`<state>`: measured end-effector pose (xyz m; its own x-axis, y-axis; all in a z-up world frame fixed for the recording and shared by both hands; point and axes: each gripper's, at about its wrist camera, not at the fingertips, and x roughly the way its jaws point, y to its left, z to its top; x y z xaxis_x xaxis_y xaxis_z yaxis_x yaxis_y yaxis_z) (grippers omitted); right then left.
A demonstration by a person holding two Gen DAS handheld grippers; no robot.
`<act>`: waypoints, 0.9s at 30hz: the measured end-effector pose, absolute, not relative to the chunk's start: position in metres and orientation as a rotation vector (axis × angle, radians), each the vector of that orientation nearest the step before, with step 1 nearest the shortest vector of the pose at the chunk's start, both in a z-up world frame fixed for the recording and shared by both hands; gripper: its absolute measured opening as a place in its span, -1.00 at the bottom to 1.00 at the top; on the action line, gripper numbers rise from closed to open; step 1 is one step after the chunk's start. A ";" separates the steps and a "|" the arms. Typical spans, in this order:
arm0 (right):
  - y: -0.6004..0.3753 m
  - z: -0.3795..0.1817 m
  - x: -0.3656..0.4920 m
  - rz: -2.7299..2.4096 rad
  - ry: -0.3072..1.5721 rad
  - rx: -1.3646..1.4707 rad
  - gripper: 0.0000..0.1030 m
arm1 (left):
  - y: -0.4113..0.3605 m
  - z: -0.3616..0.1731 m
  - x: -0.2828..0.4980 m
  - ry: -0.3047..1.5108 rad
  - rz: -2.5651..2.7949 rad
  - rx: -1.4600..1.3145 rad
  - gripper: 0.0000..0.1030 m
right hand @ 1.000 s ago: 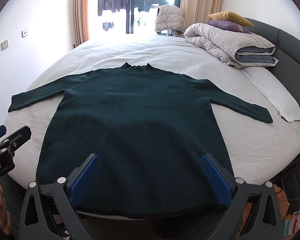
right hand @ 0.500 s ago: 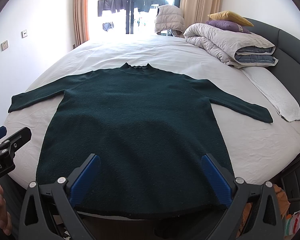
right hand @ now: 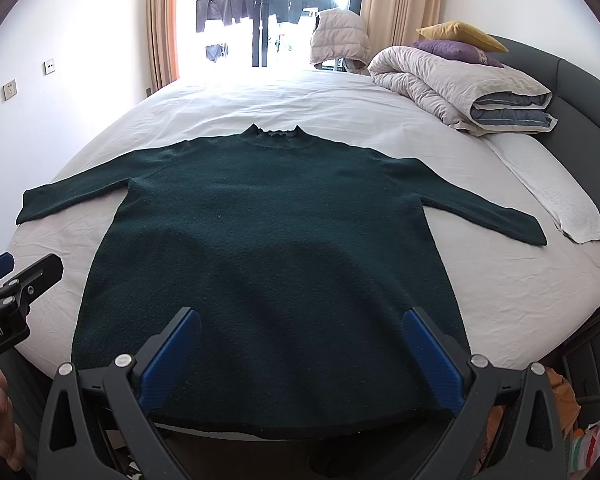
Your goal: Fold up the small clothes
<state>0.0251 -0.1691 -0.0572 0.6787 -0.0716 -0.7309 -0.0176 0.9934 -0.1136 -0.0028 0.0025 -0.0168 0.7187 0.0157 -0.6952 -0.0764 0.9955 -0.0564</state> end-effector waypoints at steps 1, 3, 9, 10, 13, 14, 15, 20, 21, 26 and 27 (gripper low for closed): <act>-0.169 -0.057 0.025 -0.030 0.824 -0.115 1.00 | 0.003 -0.017 -0.003 0.768 0.051 -0.083 1.00; -0.169 -0.057 0.025 -0.031 0.824 -0.115 1.00 | 0.003 -0.017 -0.002 0.768 0.050 -0.084 1.00; -0.169 -0.057 0.025 -0.031 0.824 -0.115 1.00 | 0.004 -0.019 0.000 0.772 0.050 -0.088 1.00; -0.169 -0.057 0.025 -0.031 0.824 -0.115 1.00 | 0.004 -0.019 -0.001 0.773 0.051 -0.089 1.00; -0.169 -0.057 0.025 -0.030 0.825 -0.115 1.00 | 0.004 -0.019 0.000 0.775 0.053 -0.090 1.00; -0.169 -0.057 0.025 -0.030 0.824 -0.116 1.00 | 0.004 -0.019 0.000 0.776 0.054 -0.089 1.00; -0.169 -0.057 0.025 -0.031 0.824 -0.116 1.00 | 0.003 -0.019 0.000 0.777 0.055 -0.088 1.00; -0.169 -0.057 0.025 -0.030 0.823 -0.115 1.00 | 0.004 -0.019 0.000 0.777 0.056 -0.089 1.00; -0.169 -0.057 0.026 -0.030 0.824 -0.116 1.00 | 0.003 -0.019 -0.001 0.777 0.057 -0.090 1.00; -0.169 -0.057 0.025 -0.030 0.824 -0.116 1.00 | 0.008 -0.019 0.002 0.779 0.064 -0.098 1.00; -0.169 -0.057 0.026 -0.030 0.823 -0.116 1.00 | 0.008 -0.019 0.002 0.779 0.067 -0.100 1.00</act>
<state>0.0256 -0.1686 -0.0569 0.6801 -0.0717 -0.7296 -0.0186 0.9932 -0.1150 0.0019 0.0083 -0.0193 0.7095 0.0232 -0.7043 -0.0971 0.9931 -0.0651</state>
